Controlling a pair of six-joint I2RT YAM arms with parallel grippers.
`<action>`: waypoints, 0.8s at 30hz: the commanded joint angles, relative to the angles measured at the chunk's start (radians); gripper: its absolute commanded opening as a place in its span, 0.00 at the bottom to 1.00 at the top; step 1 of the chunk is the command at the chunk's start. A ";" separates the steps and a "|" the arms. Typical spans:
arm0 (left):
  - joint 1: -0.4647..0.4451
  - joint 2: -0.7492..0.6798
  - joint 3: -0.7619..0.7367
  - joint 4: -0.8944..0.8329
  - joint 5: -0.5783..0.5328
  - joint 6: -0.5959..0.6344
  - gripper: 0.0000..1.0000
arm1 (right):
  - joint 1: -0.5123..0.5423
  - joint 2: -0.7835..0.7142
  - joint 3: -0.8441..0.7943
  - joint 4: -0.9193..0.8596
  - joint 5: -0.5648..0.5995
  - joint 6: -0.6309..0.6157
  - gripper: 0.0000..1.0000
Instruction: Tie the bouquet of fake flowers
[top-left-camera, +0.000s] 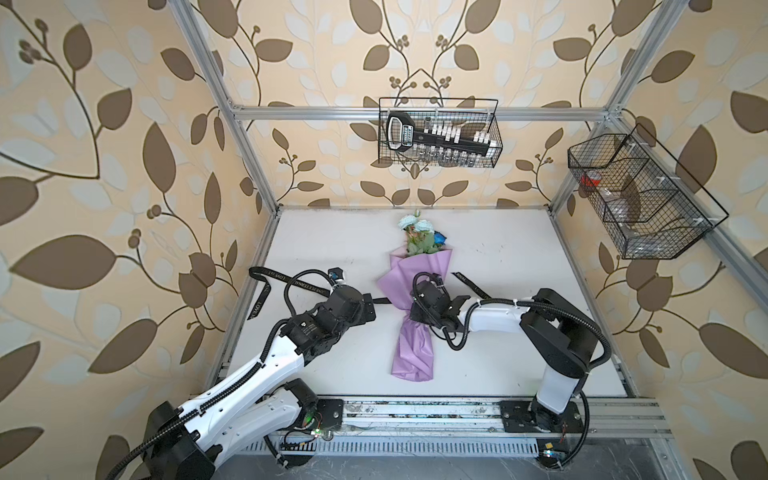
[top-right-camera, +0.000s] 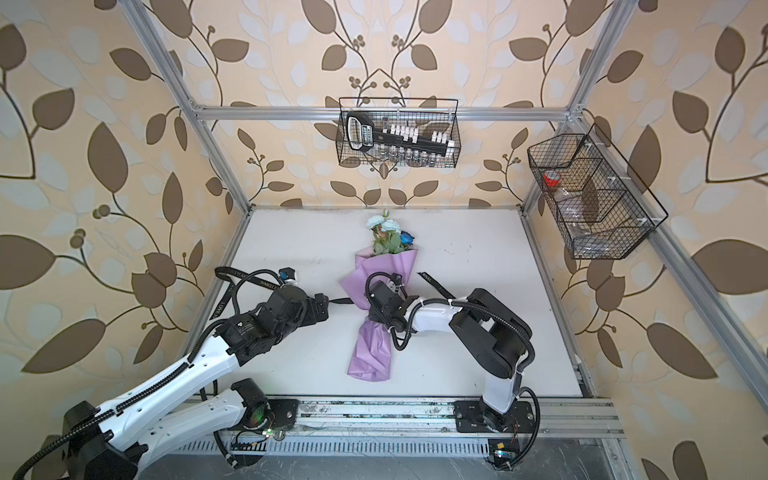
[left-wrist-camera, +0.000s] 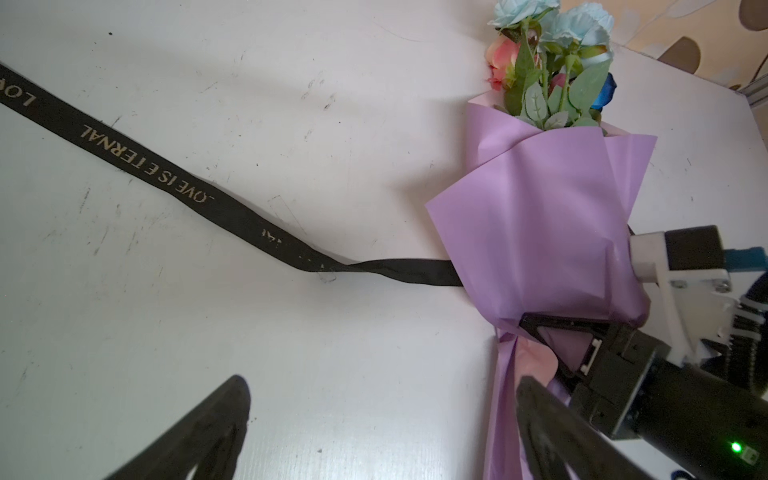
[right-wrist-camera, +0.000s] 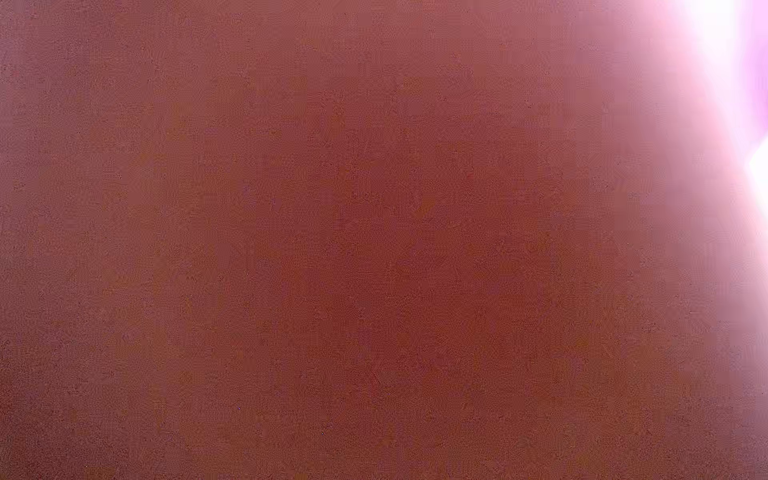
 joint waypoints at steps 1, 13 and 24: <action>0.013 0.021 0.026 0.027 -0.047 -0.009 0.99 | -0.066 0.015 -0.069 -0.205 0.012 -0.127 0.00; 0.340 0.177 0.097 0.057 0.024 -0.039 0.99 | -0.214 -0.052 -0.095 -0.303 0.065 -0.342 0.00; 0.797 0.473 0.205 0.150 0.269 -0.078 0.94 | -0.222 -0.054 -0.056 -0.319 0.009 -0.339 0.00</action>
